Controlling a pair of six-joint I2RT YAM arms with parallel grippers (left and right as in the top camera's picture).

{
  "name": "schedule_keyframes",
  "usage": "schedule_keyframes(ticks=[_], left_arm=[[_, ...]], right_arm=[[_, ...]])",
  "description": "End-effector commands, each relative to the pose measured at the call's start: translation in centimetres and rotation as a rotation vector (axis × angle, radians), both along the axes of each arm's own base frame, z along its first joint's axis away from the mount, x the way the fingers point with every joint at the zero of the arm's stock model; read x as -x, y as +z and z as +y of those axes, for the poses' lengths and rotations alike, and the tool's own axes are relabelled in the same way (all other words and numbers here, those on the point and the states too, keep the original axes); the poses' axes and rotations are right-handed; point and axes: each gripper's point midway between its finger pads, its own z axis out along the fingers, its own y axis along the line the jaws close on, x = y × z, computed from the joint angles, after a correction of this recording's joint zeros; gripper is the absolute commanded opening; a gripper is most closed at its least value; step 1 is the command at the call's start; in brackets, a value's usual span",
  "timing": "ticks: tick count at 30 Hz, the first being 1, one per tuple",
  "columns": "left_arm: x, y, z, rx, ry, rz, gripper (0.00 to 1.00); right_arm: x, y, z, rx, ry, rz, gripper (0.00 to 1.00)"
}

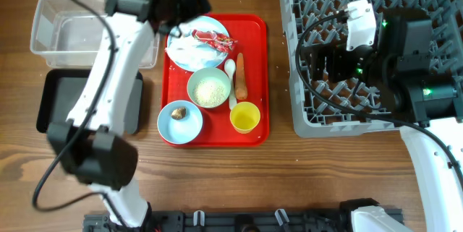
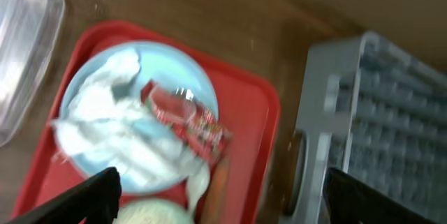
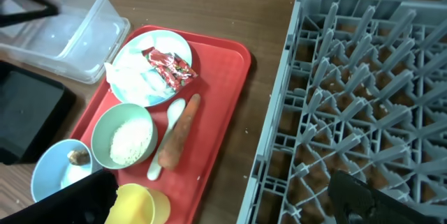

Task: Sort waste into correct bins and load items into the dishwasher rack
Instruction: 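Grasp the tissue and red wrapper from the blue plate with left gripper, then carry the tissue and wrapper left and drop them into the clear bin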

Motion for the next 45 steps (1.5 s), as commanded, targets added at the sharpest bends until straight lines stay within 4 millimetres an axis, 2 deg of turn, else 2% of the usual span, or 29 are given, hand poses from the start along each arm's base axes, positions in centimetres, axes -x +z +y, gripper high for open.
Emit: schedule_keyframes(ticks=[1, 3, 6, 8, 10, 14, 17, 21, 25, 26, 27, 29, 30, 31, 34, 36, 37, 41, 43, 45], left_arm=[[-2.8, -3.8, 0.8, -0.039, 0.195, 0.029, 0.92], [-3.1, -6.6, 0.8, -0.094, 0.246, 0.066, 0.93], [-2.9, -10.5, -0.7, -0.136, 0.22, 0.13, 0.99], [-2.6, -11.9, -1.0, -0.163, 0.222, 0.154, 0.99], [-1.8, -13.4, 0.1, -0.219, 0.309, 0.194, 1.0], [-1.0, -14.7, 0.6, -0.247, 0.309, 0.246, 1.0], [-0.7, -17.5, 0.6, -0.27, 0.307, 0.296, 1.0], [-1.2, -20.6, -0.1, -0.254, 0.292, 0.325, 1.0], [-1.5, -22.5, -0.5, -0.242, 0.284, 0.335, 1.0], [-1.4, -23.0, -0.5, -0.248, 0.283, 0.344, 0.97], [-1.2, -23.7, -0.4, -0.255, 0.283, 0.357, 0.74], [-1.0, -23.9, -0.3, -0.26, 0.282, 0.366, 0.35], [-1.0, -23.9, -0.3, -0.26, 0.282, 0.366, 0.09], [-1.0, -23.9, -0.3, -0.26, 0.282, 0.366, 0.04], [-0.9, -23.8, -0.3, -0.266, 0.272, 0.367, 0.04], [-1.2, -23.0, -0.4, -0.262, 0.264, 0.352, 0.04], [-1.7, -21.7, -0.5, -0.264, 0.231, 0.321, 0.04], [-3.1, -13.8, -1.1, -0.234, 0.167, 0.174, 0.04], [-3.1, -9.5, -1.1, -0.2, 0.173, 0.1, 0.04], [-2.8, -4.1, -0.7, -0.162, 0.178, 0.003, 0.04]], right_arm=[[0.1, 0.8, 0.5, -0.04, -0.004, 0.003, 1.0], [0.3, 0.6, 0.5, -0.038, -0.005, 0.012, 1.0], [0.4, 0.4, 0.4, -0.038, -0.005, 0.021, 1.0], [0.4, 0.4, 0.5, -0.038, -0.005, 0.022, 1.0], [0.5, 0.3, 0.4, -0.037, -0.005, 0.028, 1.0], [0.6, 0.0, 0.4, -0.035, -0.005, 0.038, 1.0], [0.6, 0.0, 0.4, -0.035, -0.005, 0.039, 1.0], [0.6, 0.0, 0.4, -0.035, -0.005, 0.039, 1.0], [0.6, 0.0, 0.4, -0.035, -0.005, 0.039, 1.0], [0.6, 0.0, 0.4, -0.035, -0.006, 0.039, 1.0], [0.6, 0.0, 0.4, -0.035, -0.006, 0.039, 1.0], [0.6, 0.0, 0.4, -0.035, -0.006, 0.039, 1.0], [0.6, 0.0, 0.4, -0.035, -0.006, 0.039, 1.0], [0.6, 0.0, 0.4, -0.035, -0.006, 0.039, 1.0], [0.6, 0.0, 0.4, -0.035, -0.006, 0.039, 1.0], [0.6, 0.0, 0.4, -0.035, -0.006, 0.039, 1.0], [0.6, 0.0, 0.4, -0.035, -0.006, 0.039, 1.0], [0.5, 0.2, 0.4, -0.036, -0.005, 0.03, 1.0], [0.4, 0.2, 0.4, -0.036, -0.005, 0.028, 1.0], [0.4, 0.2, 0.4, -0.036, -0.005, 0.028, 1.0]])
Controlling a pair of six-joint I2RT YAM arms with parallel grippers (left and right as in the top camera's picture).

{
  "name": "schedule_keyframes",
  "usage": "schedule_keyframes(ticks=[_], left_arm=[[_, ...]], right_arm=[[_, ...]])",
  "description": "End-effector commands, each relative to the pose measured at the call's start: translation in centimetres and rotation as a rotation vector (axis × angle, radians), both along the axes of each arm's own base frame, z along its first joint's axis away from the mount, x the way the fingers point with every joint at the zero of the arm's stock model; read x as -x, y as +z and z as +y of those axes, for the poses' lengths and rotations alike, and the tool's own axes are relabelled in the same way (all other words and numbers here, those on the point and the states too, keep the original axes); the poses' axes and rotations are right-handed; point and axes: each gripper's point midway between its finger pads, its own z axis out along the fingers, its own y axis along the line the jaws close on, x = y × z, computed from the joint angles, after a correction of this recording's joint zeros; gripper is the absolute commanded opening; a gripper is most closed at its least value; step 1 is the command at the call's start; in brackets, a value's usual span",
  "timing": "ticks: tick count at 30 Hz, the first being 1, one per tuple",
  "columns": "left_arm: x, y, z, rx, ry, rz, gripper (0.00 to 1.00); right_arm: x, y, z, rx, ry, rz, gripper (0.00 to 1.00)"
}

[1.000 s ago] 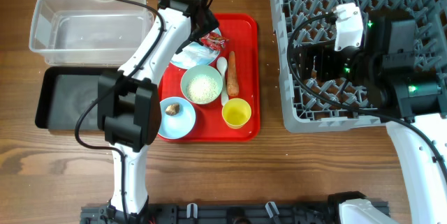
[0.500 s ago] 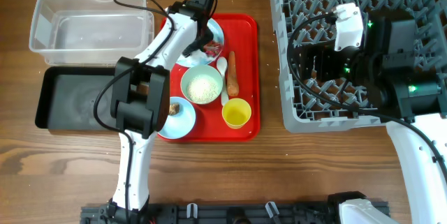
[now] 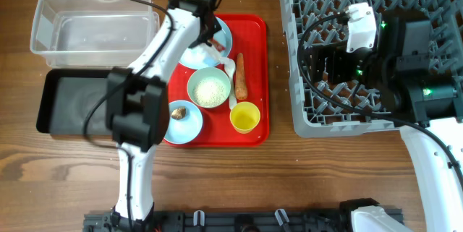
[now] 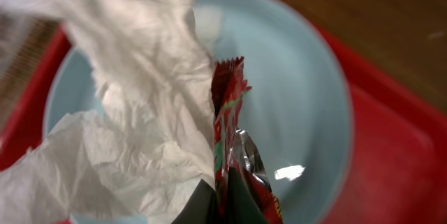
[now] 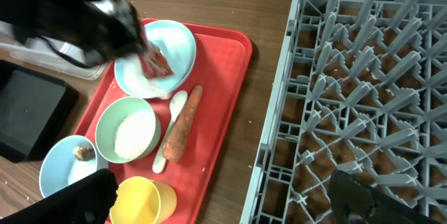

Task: Sort waste into correct bins and load items into the dishwasher rack
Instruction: 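Carry the tissue and wrapper left and drop them into the clear bin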

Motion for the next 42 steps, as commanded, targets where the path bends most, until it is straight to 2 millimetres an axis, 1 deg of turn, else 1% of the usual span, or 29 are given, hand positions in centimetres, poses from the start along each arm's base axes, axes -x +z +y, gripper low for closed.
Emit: schedule_keyframes(ticks=[1, 3, 4, 5, 7, 8, 10, 11, 14, 15, 16, 19, 21, 24, 25, 26, 27, 28, 30, 32, 33, 34, 35, 37, 39, 40, 42], left_arm=[[-0.3, 11.9, 0.7, 0.051, -0.037, -0.229, 0.04], [-0.1, 14.6, 2.1, 0.048, -0.032, -0.281, 0.04], [0.0, 15.8, 3.3, 0.049, -0.01, -0.303, 0.04], [-0.2, 17.0, 5.8, 0.046, 0.038, -0.329, 0.04], [-0.5, 17.4, 9.4, 0.036, 0.107, -0.334, 0.04], [-0.5, 17.2, 11.6, 0.028, 0.148, -0.324, 0.04], [-0.3, 16.8, 14.4, 0.015, 0.202, -0.306, 0.04], [-0.2, 16.6, 16.5, 0.007, 0.243, -0.298, 0.04], [-0.1, 15.7, 20.8, -0.007, 0.328, -0.281, 0.04], [-0.2, 14.9, 22.1, -0.01, 0.357, -0.266, 0.04], [-0.5, 13.5, 23.7, -0.015, 0.386, -0.243, 0.04], [-1.4, 10.6, 25.6, -0.02, 0.422, -0.209, 0.04], [-2.2, 8.3, 26.2, -0.023, 0.431, -0.185, 0.04], [-2.7, 6.5, 26.4, -0.025, 0.433, -0.162, 0.04], [-2.9, 5.9, 26.5, -0.029, 0.434, -0.157, 0.15], [-3.0, 5.6, 26.5, -0.029, 0.434, -0.155, 0.31], [-3.0, 5.3, 26.5, -0.029, 0.434, -0.15, 0.55], [-3.0, 5.2, 26.5, -0.029, 0.434, -0.148, 0.73], [-3.0, 5.2, 26.5, -0.029, 0.434, -0.148, 0.86], [-3.0, 5.5, 26.5, -0.029, 0.433, -0.154, 0.89], [-3.0, 6.1, 26.4, -0.034, 0.413, -0.161, 0.92], [-3.0, 6.9, 26.1, -0.04, 0.371, -0.172, 0.97], [-2.9, 8.2, 25.8, -0.047, 0.344, -0.192, 0.98], [-2.7, 9.9, 25.1, -0.053, 0.298, -0.215, 0.98], [-1.9, 11.2, 23.8, -0.058, 0.266, -0.214, 0.98], [-1.4, 11.8, 22.9, -0.06, 0.244, -0.206, 0.98], [-0.6, 12.7, 20.8, -0.078, 0.146, -0.192, 0.98]], right_arm=[[-0.1, 0.8, 0.5, -0.021, 0.013, -0.014, 1.0], [-0.1, 0.8, 0.5, -0.022, 0.013, -0.014, 1.0], [-0.1, 0.8, 0.5, -0.022, 0.013, -0.015, 1.0], [-0.1, 0.8, 0.5, -0.022, 0.013, -0.015, 1.0], [-0.1, 0.8, 0.5, -0.024, 0.011, -0.013, 1.0], [-0.1, 0.8, 0.5, -0.024, 0.011, -0.013, 1.0], [-0.1, 0.8, 0.5, -0.024, 0.011, -0.014, 1.0], [-0.1, 0.8, 0.5, -0.026, 0.01, -0.015, 0.99], [-0.4, 1.1, 0.5, -0.044, -0.007, -0.021, 1.0], [-0.5, 1.1, 0.5, -0.055, -0.017, -0.019, 1.0], [-0.5, 1.2, 0.6, -0.055, -0.017, -0.02, 1.0], [-0.4, 1.1, 0.6, -0.055, -0.018, -0.018, 1.0], [-0.4, 1.1, 0.6, -0.056, -0.018, -0.017, 1.0], [-0.4, 1.1, 0.5, -0.055, -0.018, -0.014, 1.0], [-0.4, 1.1, 0.5, -0.055, -0.018, -0.014, 1.0], [-0.4, 1.1, 0.5, -0.055, -0.018, -0.014, 1.0], [-0.4, 1.1, 0.5, -0.055, -0.018, -0.014, 0.99], [-0.4, 1.1, 0.5, -0.055, -0.018, -0.014, 1.0], [-0.4, 1.1, 0.5, -0.055, -0.018, -0.014, 1.0], [-0.4, 1.1, 0.5, -0.055, -0.018, -0.014, 1.0], [-0.4, 1.1, 0.5, -0.055, -0.018, -0.015, 1.0], [-0.4, 1.1, 0.5, -0.055, -0.018, -0.015, 0.99], [-0.4, 1.1, 0.5, -0.055, -0.018, -0.015, 1.0], [-0.4, 1.1, 0.6, -0.056, -0.018, -0.017, 1.0], [-0.5, 1.2, 0.6, -0.056, -0.018, -0.02, 1.0], [-0.5, 1.2, 0.6, -0.056, -0.018, -0.021, 1.0], [-0.5, 1.2, 0.6, -0.056, -0.018, -0.021, 1.0]])
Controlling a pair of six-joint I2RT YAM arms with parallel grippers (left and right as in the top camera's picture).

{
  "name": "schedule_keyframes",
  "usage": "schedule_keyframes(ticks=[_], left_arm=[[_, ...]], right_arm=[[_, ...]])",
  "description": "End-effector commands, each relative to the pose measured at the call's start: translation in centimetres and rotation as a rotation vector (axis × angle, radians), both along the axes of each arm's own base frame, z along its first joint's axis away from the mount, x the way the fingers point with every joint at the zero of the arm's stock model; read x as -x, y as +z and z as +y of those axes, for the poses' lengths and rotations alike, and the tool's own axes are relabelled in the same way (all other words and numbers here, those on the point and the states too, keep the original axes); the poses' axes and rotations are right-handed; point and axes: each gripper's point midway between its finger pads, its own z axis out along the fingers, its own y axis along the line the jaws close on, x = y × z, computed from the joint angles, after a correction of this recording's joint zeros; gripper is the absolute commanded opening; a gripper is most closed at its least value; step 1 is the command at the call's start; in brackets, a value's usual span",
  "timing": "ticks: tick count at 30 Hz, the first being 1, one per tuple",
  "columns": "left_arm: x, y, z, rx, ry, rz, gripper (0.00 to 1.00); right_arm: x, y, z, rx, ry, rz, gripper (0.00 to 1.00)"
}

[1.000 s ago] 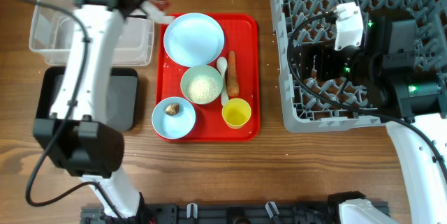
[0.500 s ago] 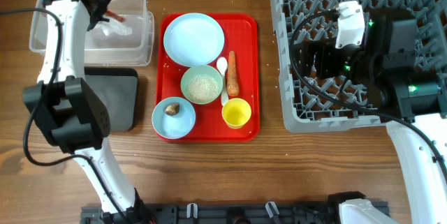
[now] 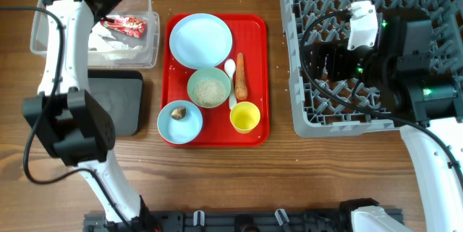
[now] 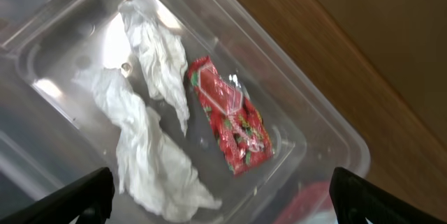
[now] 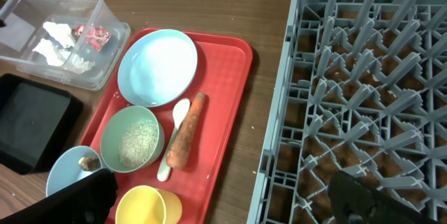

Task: Sort waste into correct bins and load items into the dishwasher rack
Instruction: 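Carry the tissue and wrapper left and drop them into the clear bin, then grasp the green rice bowl rim with the left gripper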

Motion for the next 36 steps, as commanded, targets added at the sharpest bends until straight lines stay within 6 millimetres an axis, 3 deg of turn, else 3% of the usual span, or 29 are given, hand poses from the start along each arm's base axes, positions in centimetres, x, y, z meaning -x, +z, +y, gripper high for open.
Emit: schedule_keyframes(ticks=[1, 4, 6, 7, 10, 12, 17, 22, 25, 29, 32, 36], left_arm=[[1.1, 4.8, -5.2, -0.051, -0.222, -0.04, 0.98], [2.1, 5.5, -11.7, -0.08, -0.469, -0.017, 0.98], [2.7, 5.3, -15.0, -0.101, -0.571, -0.001, 0.98], [3.5, 4.7, -18.6, -0.11, -0.665, 0.022, 0.98], [5.0, 4.2, -21.9, -0.11, -0.742, 0.056, 0.96], [6.9, 3.4, -23.0, -0.102, -0.772, 0.125, 0.94], [12.3, 1.5, -23.2, 0.019, -0.709, 0.337, 0.94], [14.4, 0.7, -25.1, 0.084, -0.773, 0.401, 0.93], [15.4, -2.1, -27.9, 0.064, -0.855, 0.418, 0.88], [16.1, -7.8, -31.9, 0.053, -0.933, 0.369, 0.78], [16.6, -10.8, -31.9, 0.049, -0.869, 0.365, 0.73], [17.1, -13.8, -31.2, 0.047, -0.835, 0.361, 0.56]], right_arm=[[-0.1, 0.8, 0.5, -0.026, 0.01, -0.013, 1.0], [-0.2, 0.8, 0.5, -0.026, 0.01, -0.017, 1.0], [-0.2, 0.9, 0.5, -0.026, 0.01, -0.017, 1.0], [-0.2, 0.9, 0.5, -0.026, 0.01, -0.018, 1.0], [-0.2, 0.8, 0.5, -0.026, 0.01, -0.017, 1.0], [-0.1, 0.8, 0.5, -0.026, 0.01, -0.017, 1.0], [-0.1, 0.8, 0.5, -0.026, 0.01, -0.016, 1.0], [-0.1, 0.8, 0.5, -0.025, 0.01, -0.015, 1.0], [-0.1, 0.7, 0.5, -0.025, 0.01, -0.013, 1.0], [0.2, 0.4, 0.4, -0.02, 0.008, 0.005, 1.0], [0.3, 0.2, 0.4, -0.018, 0.009, 0.013, 1.0], [0.4, -0.2, 0.4, -0.018, 0.008, 0.022, 1.0]])
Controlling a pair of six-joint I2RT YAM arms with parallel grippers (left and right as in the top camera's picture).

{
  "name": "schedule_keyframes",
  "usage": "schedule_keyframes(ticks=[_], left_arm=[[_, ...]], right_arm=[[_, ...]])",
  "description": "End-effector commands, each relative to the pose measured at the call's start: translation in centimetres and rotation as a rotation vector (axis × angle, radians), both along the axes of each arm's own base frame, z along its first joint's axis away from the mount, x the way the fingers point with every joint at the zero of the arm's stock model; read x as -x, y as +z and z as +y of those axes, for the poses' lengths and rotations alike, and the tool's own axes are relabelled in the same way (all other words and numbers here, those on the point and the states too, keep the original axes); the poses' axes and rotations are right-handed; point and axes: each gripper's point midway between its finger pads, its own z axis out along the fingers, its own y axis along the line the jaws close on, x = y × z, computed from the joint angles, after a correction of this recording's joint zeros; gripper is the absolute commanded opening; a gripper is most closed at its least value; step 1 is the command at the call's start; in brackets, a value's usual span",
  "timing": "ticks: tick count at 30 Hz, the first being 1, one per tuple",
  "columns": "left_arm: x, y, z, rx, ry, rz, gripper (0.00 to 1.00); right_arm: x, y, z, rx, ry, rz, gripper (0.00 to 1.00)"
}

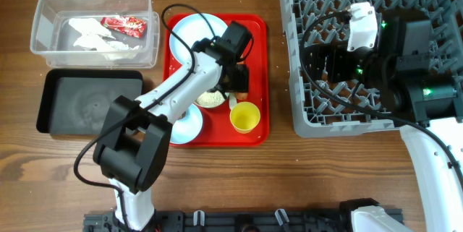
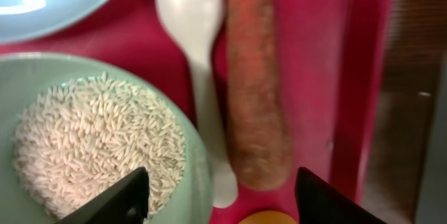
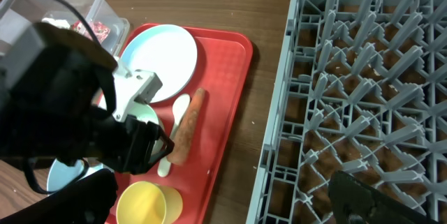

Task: Sort waste into correct bins and load items into the dishwasher rack
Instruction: 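Grasp the green rice bowl rim with the left gripper, then tip the green bowl over the black tray to pour out the rice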

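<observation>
My left gripper (image 1: 237, 80) hangs open low over the red tray (image 1: 257, 37), its jaws on either side of an orange carrot (image 2: 255, 77) and a white spoon (image 2: 195, 56). Beside them is a green bowl of rice (image 2: 91, 140), with a yellow cup (image 1: 244, 118) in front. The light blue plate (image 1: 189, 29) is bare. A red wrapper (image 1: 123, 22) and white tissue (image 1: 90, 37) lie in the clear bin (image 1: 37, 29). My right gripper (image 3: 223, 206) stands open above the grey dishwasher rack (image 3: 363, 77), holding nothing.
A black tray (image 1: 90, 102) lies left of the red tray, below the clear bin. A small blue plate (image 1: 184, 125) with a brown scrap sits at the red tray's front left, partly under my left arm. Bare wood separates tray and rack.
My left gripper was open over the clear bin and is now open over the carrot and spoon on the red tray. The right arm has not moved.
My left gripper was open above the blue plate holding tissue and a red wrapper. Then it was shut on them at the plate. Then it stood open over the clear bin with both inside and the plate bare. Now it is at the carrot.
</observation>
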Motion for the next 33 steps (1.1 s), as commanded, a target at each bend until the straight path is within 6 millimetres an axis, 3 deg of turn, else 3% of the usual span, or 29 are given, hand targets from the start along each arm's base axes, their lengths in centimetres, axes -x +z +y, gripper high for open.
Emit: schedule_keyframes(ticks=[1, 8, 10, 17, 20, 23, 29, 33], left_arm=[[0.5, -2.2, 1.0, -0.013, 0.065, 0.002, 0.52], [0.1, -2.7, 1.6, -0.044, 0.075, -0.03, 0.11], [0.1, -2.7, 1.6, -0.044, 0.075, -0.03, 0.04], [-0.2, -1.8, 1.2, -0.024, 0.073, -0.041, 0.04], [-0.7, 1.1, 0.3, 0.023, 0.067, -0.064, 0.04], [-1.4, 5.4, -0.1, 0.075, 0.068, -0.141, 0.04], [-0.7, 10.7, 0.1, 0.151, 0.064, -0.226, 0.04], [0.1, 14.8, 1.8, 0.235, 0.089, -0.26, 0.04]], right_arm=[[0.1, 0.1, 0.4, -0.02, 0.008, 0.006, 1.0], [0.1, 0.1, 0.4, -0.02, 0.008, 0.007, 1.0], [0.1, 0.1, 0.4, -0.02, 0.008, 0.007, 1.0], [0.1, 0.1, 0.4, -0.02, 0.008, 0.004, 1.0], [0.0, 0.1, 0.4, -0.02, 0.008, 0.003, 1.0], [0.1, 0.1, 0.4, -0.021, 0.008, 0.004, 1.0], [0.1, 0.1, 0.4, -0.02, 0.008, 0.004, 1.0], [0.1, 0.1, 0.4, -0.02, 0.008, 0.004, 1.0]])
